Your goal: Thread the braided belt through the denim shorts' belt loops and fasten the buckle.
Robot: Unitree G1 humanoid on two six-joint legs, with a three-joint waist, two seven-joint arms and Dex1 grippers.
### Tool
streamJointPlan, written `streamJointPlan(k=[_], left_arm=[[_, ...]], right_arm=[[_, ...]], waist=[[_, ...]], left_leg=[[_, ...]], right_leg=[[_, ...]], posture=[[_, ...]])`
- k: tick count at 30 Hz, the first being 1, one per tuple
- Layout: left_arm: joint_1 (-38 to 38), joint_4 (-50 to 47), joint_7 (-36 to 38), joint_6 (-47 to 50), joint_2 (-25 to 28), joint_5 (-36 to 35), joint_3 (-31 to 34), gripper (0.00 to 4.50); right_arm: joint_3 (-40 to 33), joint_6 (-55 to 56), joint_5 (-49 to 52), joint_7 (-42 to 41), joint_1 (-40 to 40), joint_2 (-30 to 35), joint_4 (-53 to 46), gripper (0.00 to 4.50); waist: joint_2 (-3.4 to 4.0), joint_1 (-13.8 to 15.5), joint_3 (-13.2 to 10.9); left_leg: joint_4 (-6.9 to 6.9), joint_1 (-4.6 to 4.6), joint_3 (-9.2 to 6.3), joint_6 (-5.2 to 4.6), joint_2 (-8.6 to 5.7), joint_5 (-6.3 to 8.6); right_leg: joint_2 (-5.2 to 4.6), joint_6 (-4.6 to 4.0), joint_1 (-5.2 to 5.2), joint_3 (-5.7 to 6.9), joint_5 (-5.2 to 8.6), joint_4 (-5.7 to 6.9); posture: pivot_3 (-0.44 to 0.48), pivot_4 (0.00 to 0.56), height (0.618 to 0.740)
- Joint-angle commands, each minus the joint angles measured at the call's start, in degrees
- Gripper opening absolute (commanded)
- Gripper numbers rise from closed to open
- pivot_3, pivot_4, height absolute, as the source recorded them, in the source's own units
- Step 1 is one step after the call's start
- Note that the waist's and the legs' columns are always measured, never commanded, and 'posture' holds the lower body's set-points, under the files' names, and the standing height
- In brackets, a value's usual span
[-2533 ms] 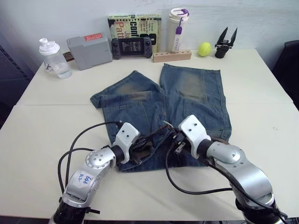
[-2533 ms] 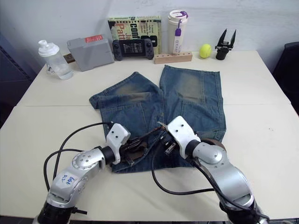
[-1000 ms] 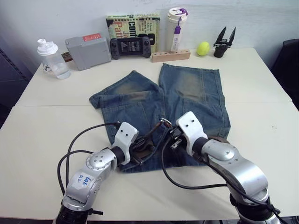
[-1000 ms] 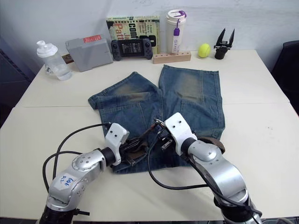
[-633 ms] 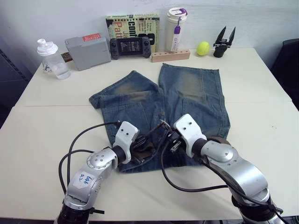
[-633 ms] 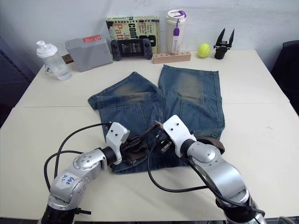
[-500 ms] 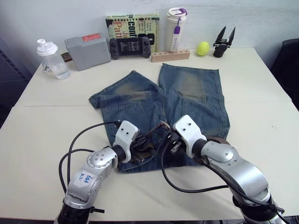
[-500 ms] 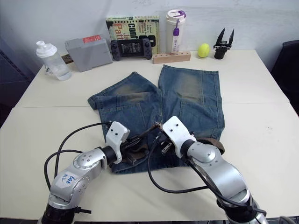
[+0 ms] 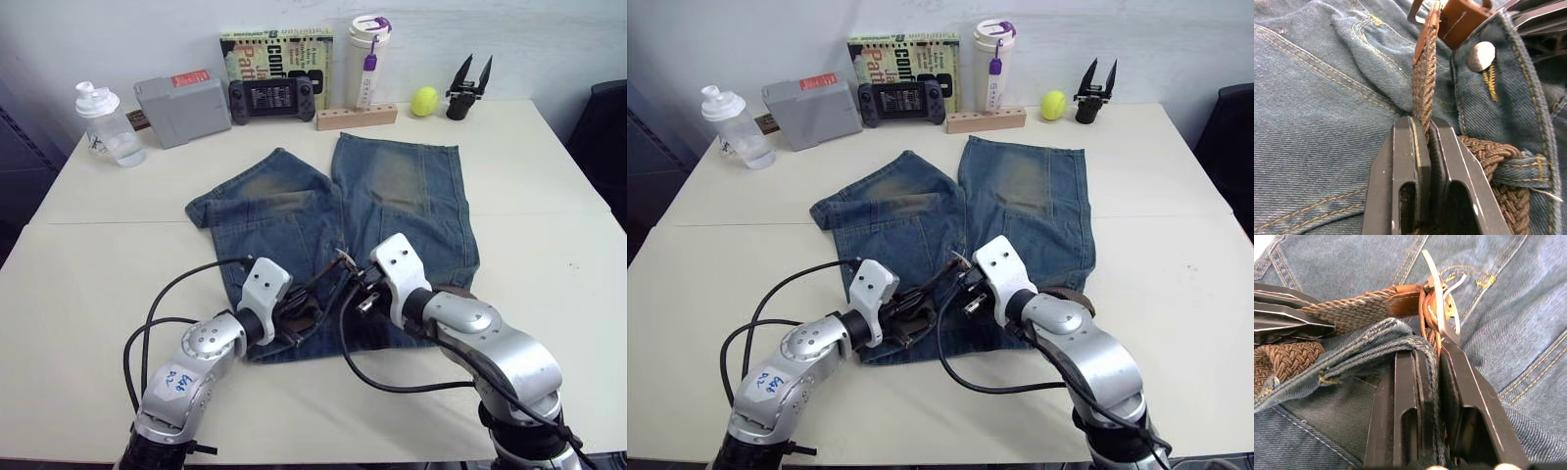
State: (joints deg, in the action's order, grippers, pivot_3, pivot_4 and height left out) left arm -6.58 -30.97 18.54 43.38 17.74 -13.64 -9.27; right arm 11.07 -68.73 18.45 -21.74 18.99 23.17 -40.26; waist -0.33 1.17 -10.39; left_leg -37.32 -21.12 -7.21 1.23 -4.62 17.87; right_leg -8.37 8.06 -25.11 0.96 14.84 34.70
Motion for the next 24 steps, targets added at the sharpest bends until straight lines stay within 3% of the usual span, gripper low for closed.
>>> streamJointPlan(k=[1, 5, 14, 20, 22, 24], left_arm=[[-0.05, -0.48, 1.07, -0.34, 1.19, 0.54, -1.15, 0.0], [0.26, -0.13, 0.97, -0.73, 1.47, 0.64, -0.91, 0.0], [-3.19, 2.07, 2.59, -6.04, -3.78, -1.1, -2.17, 0.0], [-2.59, 4.65, 3.45, -8.42, -3.62, 0.27, -2.83, 0.0], [-2.72, 5.26, 3.49, -8.97, -3.7, 0.43, -2.83, 0.0], [-2.85, 5.67, 3.51, -9.45, -3.81, 0.49, -2.84, 0.0]], right_arm=[[1.57, 1.7, 1.54, -1.13, 0.82, -0.01, -2.77, 0.0], [3.85, 3.21, 0.19, -2.3, 1.63, 3.82, -3.16, 0.0], [14.82, 8.33, -3.17, -6.12, 3.45, 11.43, -1.71, 0.0], [11.46, 9.37, -2.85, -6.97, 2.82, 11.58, -1.56, 0.0], [8.34, 9.09, -0.91, -8.89, 1.56, 12.65, -3.0, 1.01], [3.95, 8.47, 2.48, -11.72, 0.31, 13.66, -4.75, 1.59]], waist=[[0.0, -0.01, 0.0], [-0.01, 0.03, 0.01], [-0.06, 0.04, 0.03], [-0.08, 0.23, 0.03], [-0.08, 0.26, 0.03], [-0.09, 0.35, 0.03]], left_leg=[[0.0, 0.0, 0.0, 0.0, 0.02, 0.0], [0.0, 0.0, 0.02, 0.01, 0.05, 0.01], [-0.03, -0.01, 0.09, -0.01, 0.08, 0.05], [-0.09, -0.04, 0.11, 0.0, 0.11, 0.07], [-0.11, -0.04, 0.1, 0.0, 0.11, 0.07], [-0.13, -0.06, 0.1, -0.01, 0.11, 0.08]], right_leg=[[0.01, 0.0, 0.0, 0.0, 0.0, 0.0], [0.02, -0.01, 0.0, -0.01, 0.0, -0.01], [0.03, 0.01, 0.0, -0.01, -0.02, -0.05], [0.06, 0.0, 0.01, 0.0, -0.04, -0.1], [0.06, 0.0, 0.02, 0.0, -0.06, -0.11], [0.06, 0.0, 0.03, 0.01, -0.07, -0.13]], posture=[[0.0, 0.15, 0.705], [0.0, 0.15, 0.705], [0.0, 0.15, 0.705], [0.0, 0.15, 0.705], [0.0, 0.15, 0.705], [0.0, 0.15, 0.705]])
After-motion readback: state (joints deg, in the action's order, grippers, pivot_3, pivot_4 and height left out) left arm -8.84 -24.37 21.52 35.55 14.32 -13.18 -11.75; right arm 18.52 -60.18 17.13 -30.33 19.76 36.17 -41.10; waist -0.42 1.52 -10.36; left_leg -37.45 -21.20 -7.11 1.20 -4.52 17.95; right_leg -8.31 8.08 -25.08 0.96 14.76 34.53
